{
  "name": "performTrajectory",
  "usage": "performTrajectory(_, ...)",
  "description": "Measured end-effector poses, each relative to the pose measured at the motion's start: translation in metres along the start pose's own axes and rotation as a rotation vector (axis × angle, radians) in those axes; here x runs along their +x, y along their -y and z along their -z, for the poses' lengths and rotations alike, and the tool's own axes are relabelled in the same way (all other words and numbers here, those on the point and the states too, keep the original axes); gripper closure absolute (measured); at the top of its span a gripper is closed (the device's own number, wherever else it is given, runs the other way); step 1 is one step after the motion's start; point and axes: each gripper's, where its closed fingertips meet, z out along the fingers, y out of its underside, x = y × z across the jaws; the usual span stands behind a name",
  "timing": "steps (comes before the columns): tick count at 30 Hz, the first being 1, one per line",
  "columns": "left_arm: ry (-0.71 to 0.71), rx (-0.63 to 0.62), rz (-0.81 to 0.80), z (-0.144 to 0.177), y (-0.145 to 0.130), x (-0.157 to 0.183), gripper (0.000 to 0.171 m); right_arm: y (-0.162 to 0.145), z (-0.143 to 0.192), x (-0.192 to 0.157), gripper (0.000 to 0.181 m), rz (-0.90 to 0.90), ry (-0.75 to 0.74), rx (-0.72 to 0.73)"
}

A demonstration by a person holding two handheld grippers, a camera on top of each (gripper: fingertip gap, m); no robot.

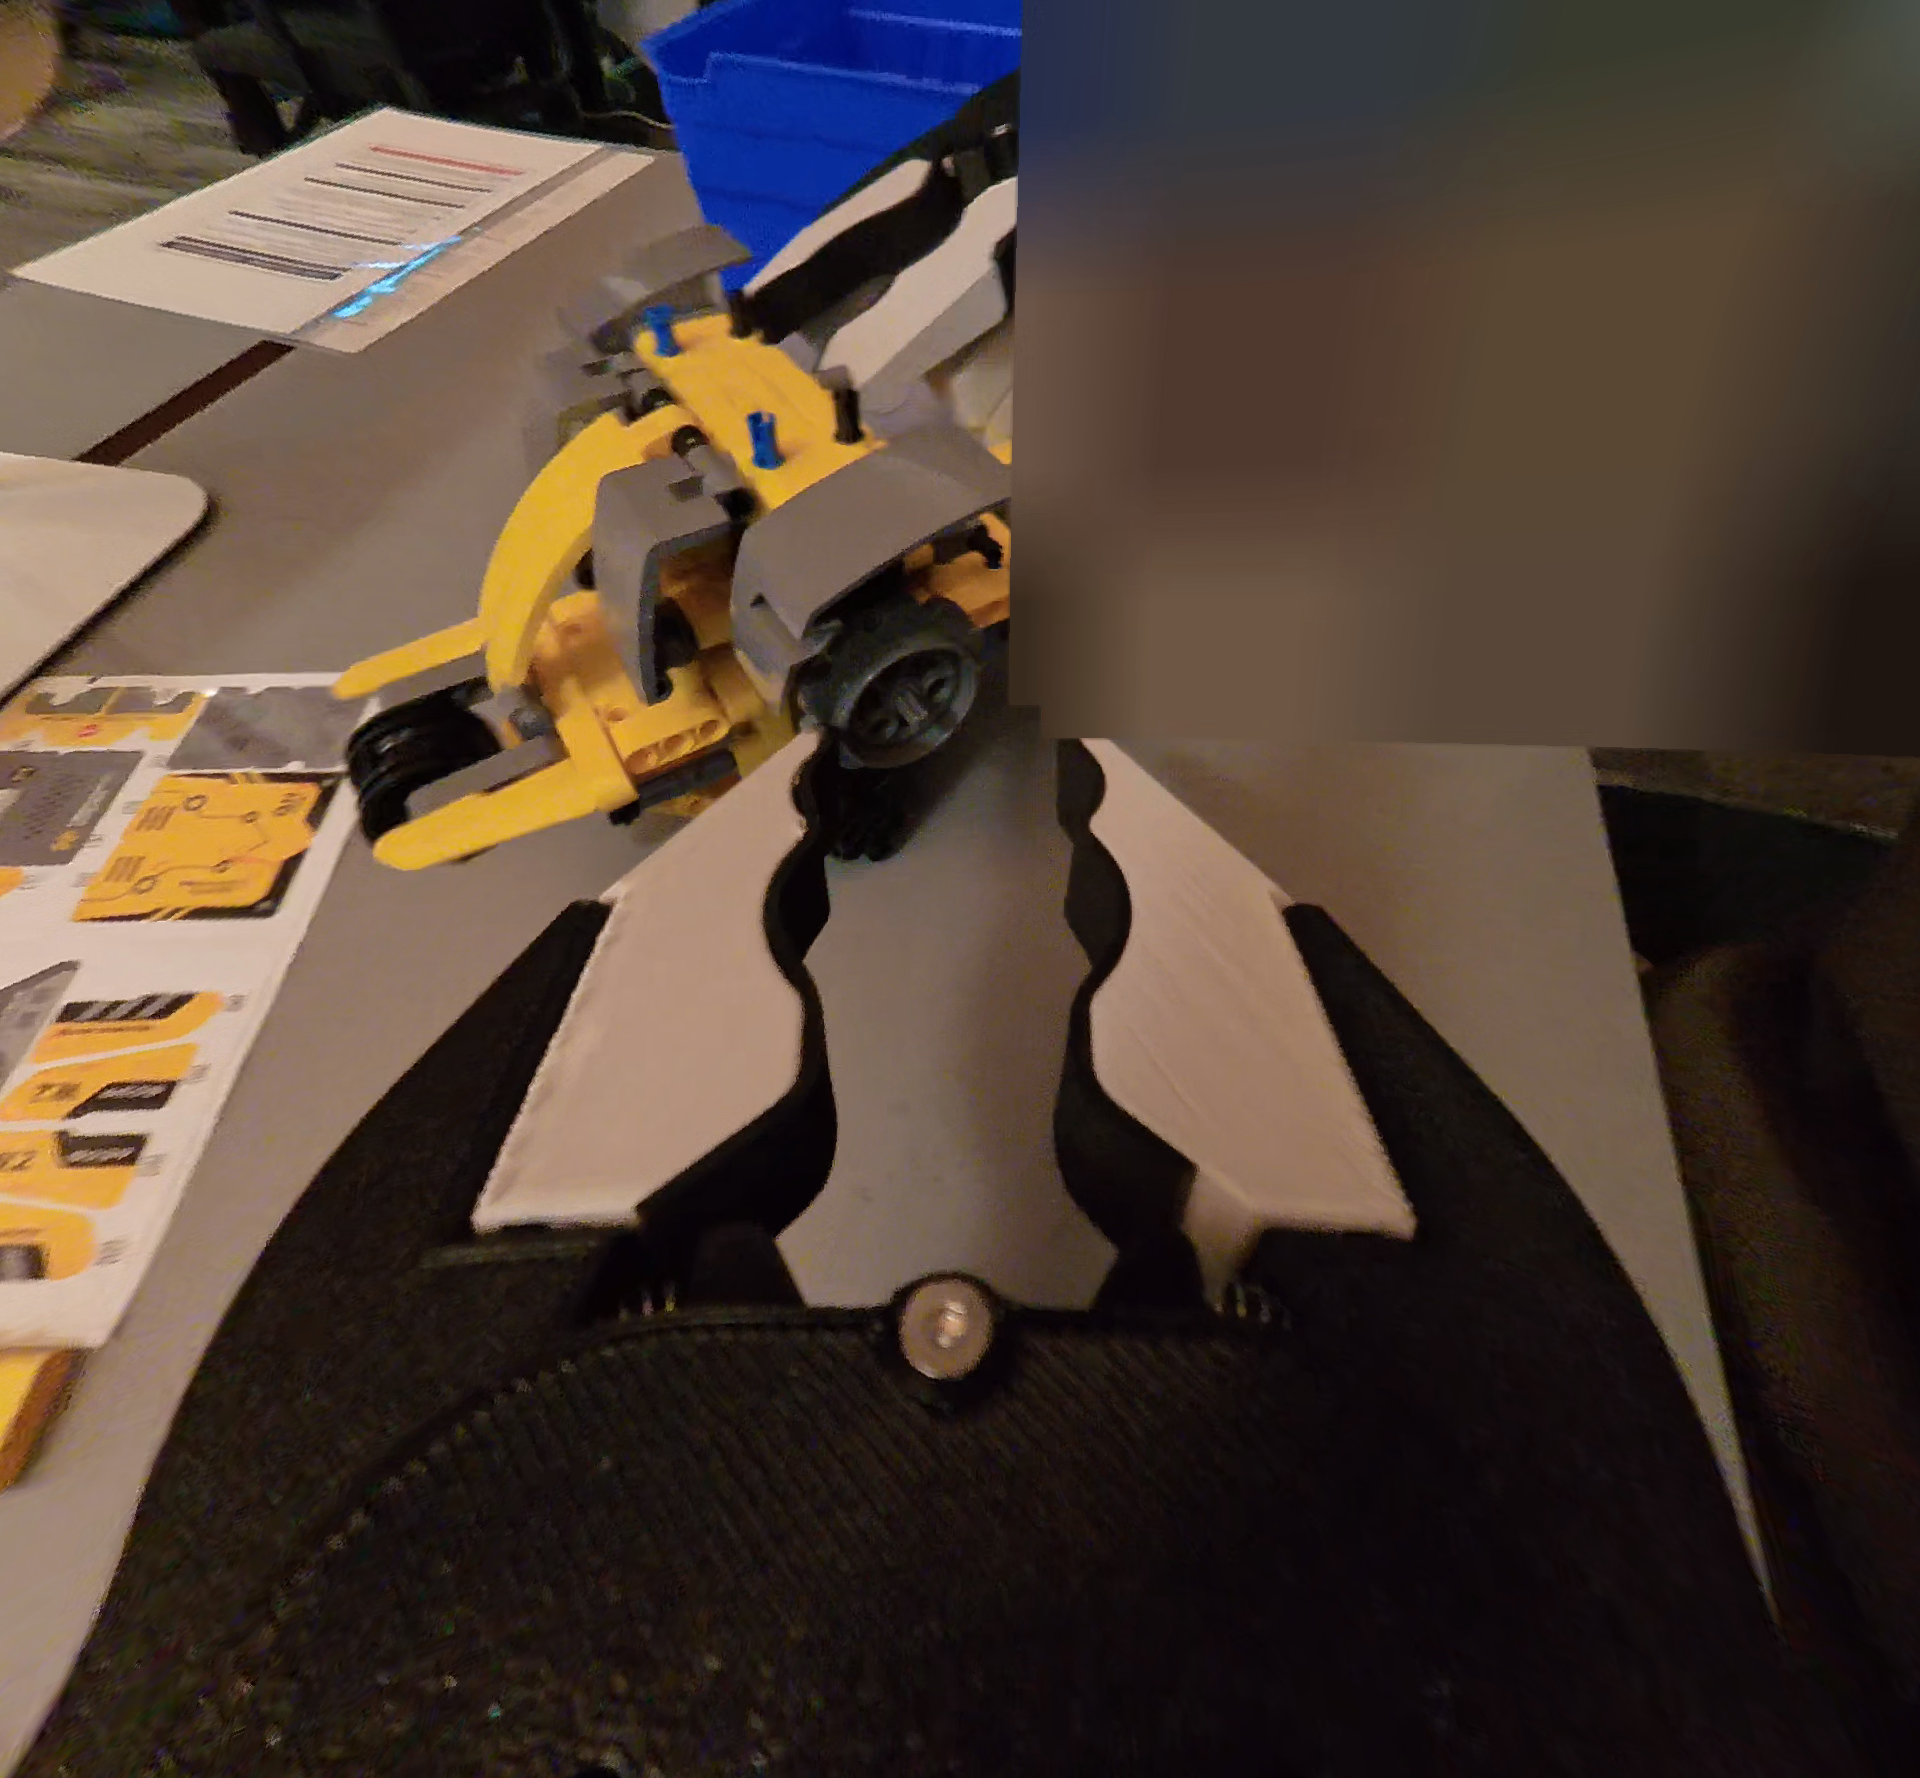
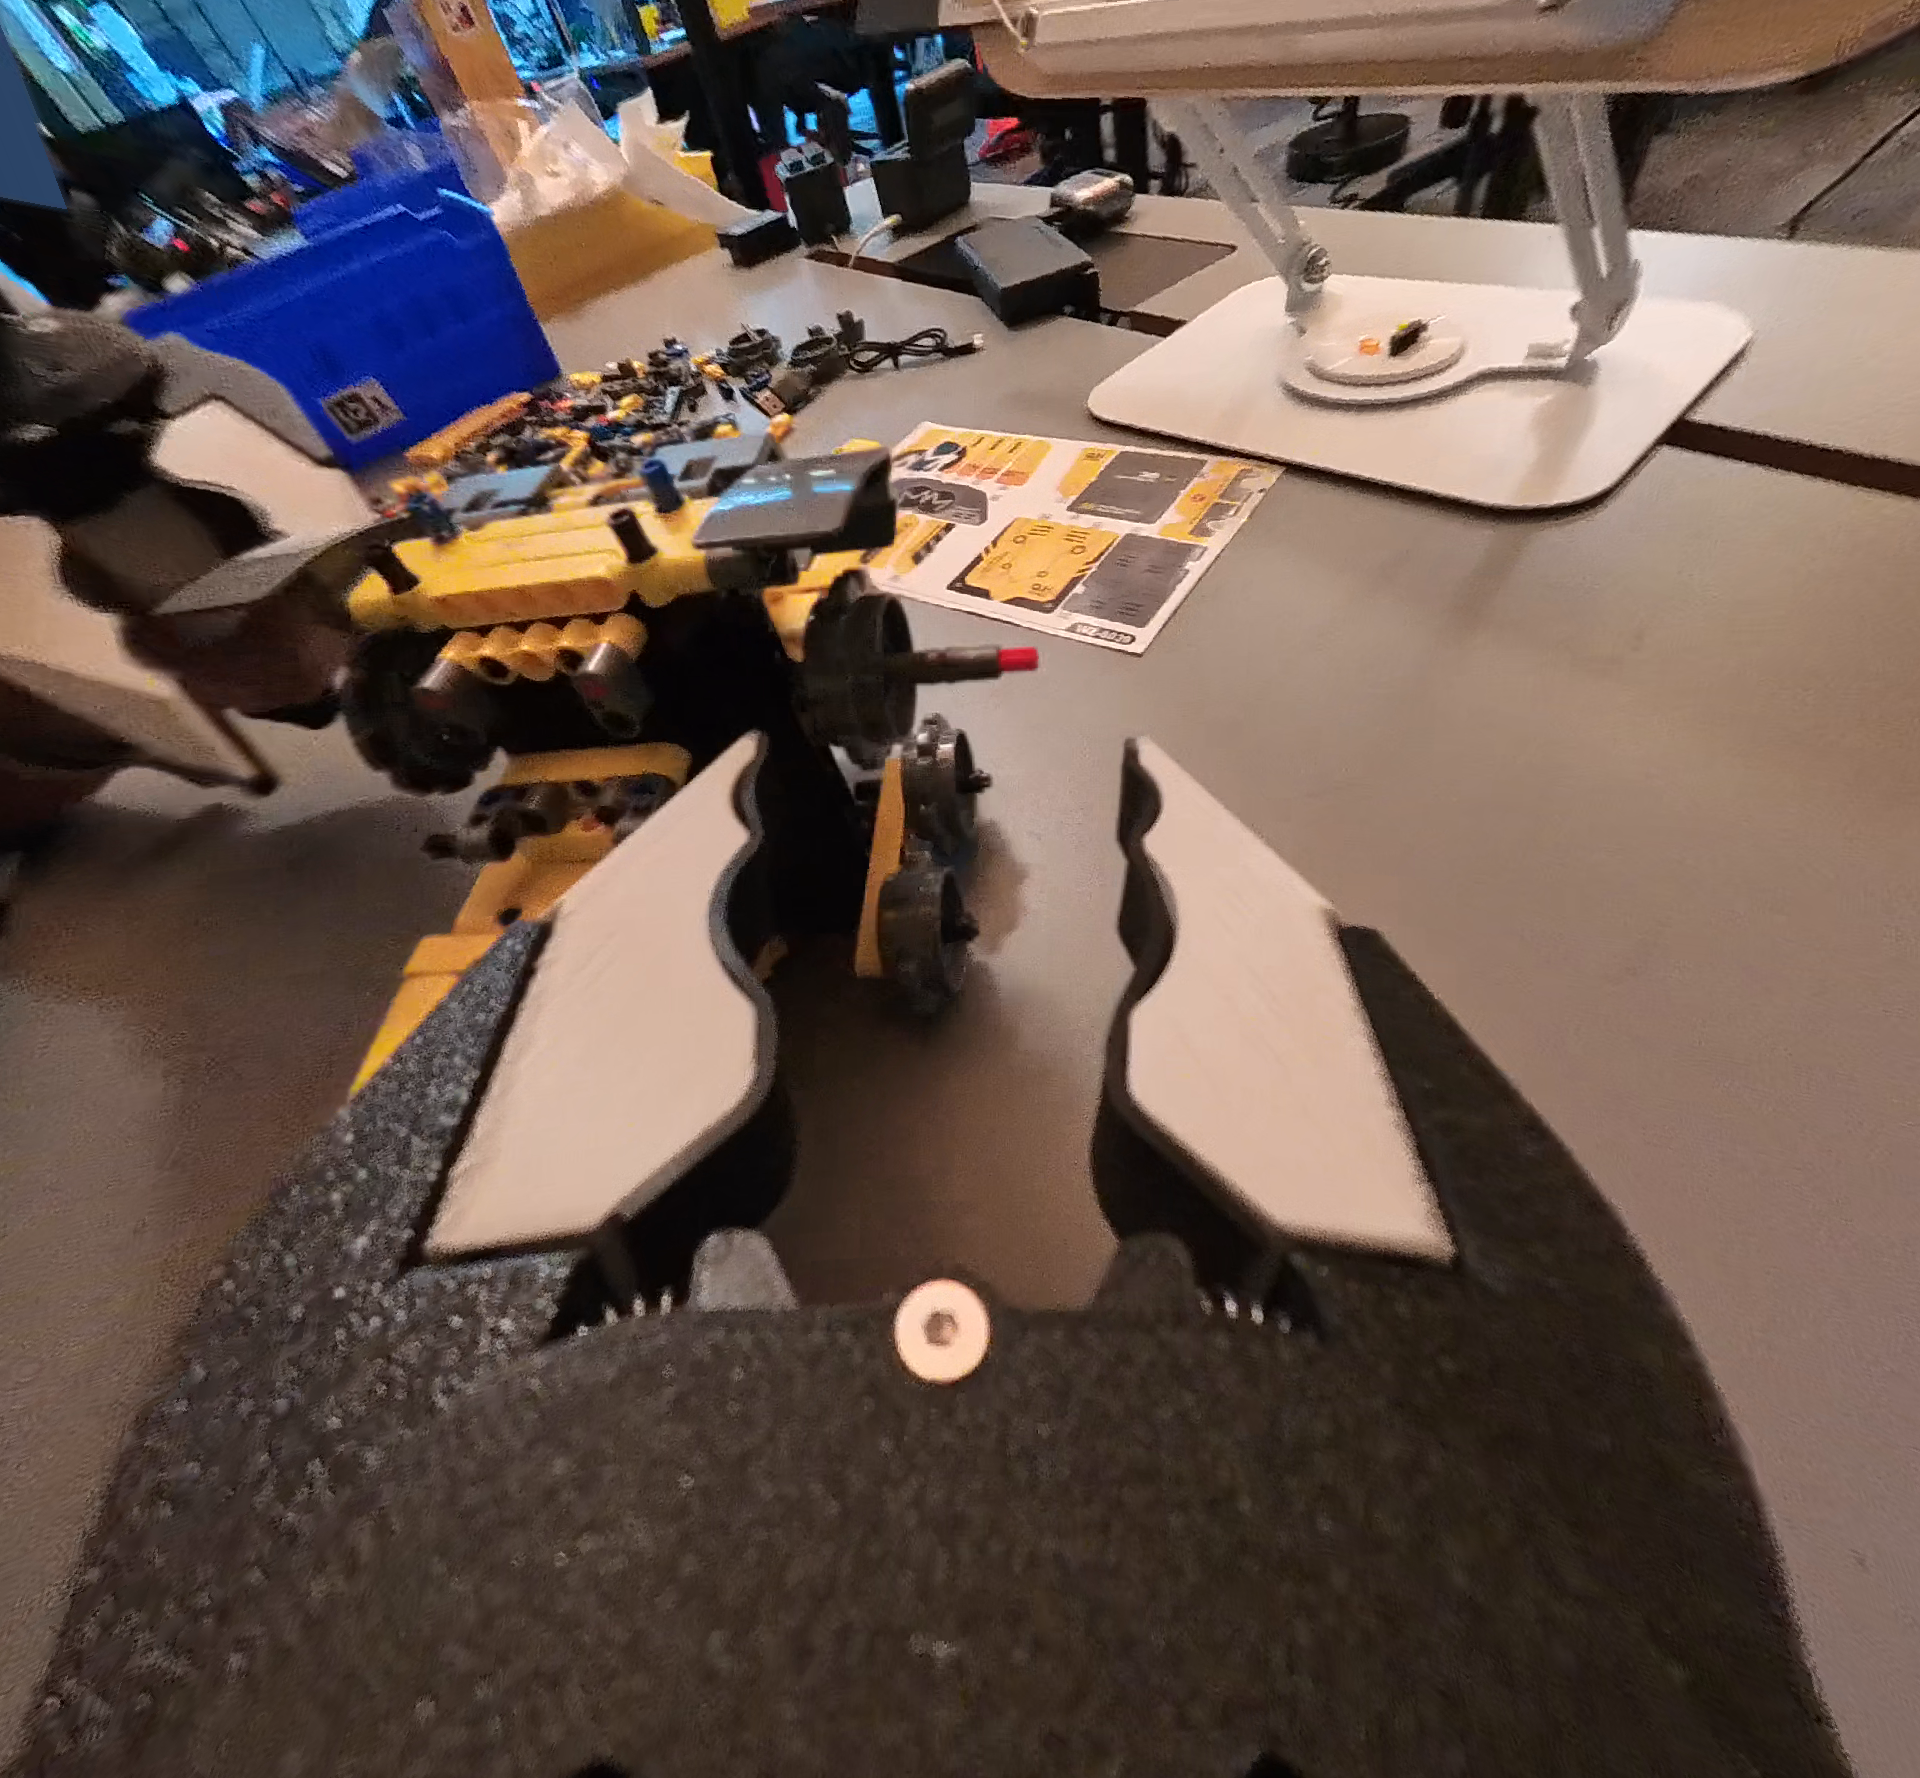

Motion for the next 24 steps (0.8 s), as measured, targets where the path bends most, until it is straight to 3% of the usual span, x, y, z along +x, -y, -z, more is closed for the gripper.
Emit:
performTrajectory(7,-0.011,0.025,0.025,-0.023,0.006,0.024,0.105,0.01,0.014,0.02,0.114,0.147,-0.163,0.018)
performTrajectory(12,-0.002,0.031,0.008,-0.023,0.008,0.025,0.103,0.013,0.017,0.024,0.109,0.215,-0.234,0.006)
performTrajectory(19,0.029,0.1,0.043,0.0,0.013,0.015,0.104,0.011,0.018,0.027,0.101,0.151,-0.214,0.01)
performTrajectory(24,0.147,0.088,0.052,0.035,0.002,-0.016,0.105,0.013,0.02,0.028,0.1,0.132,-0.204,0.025)
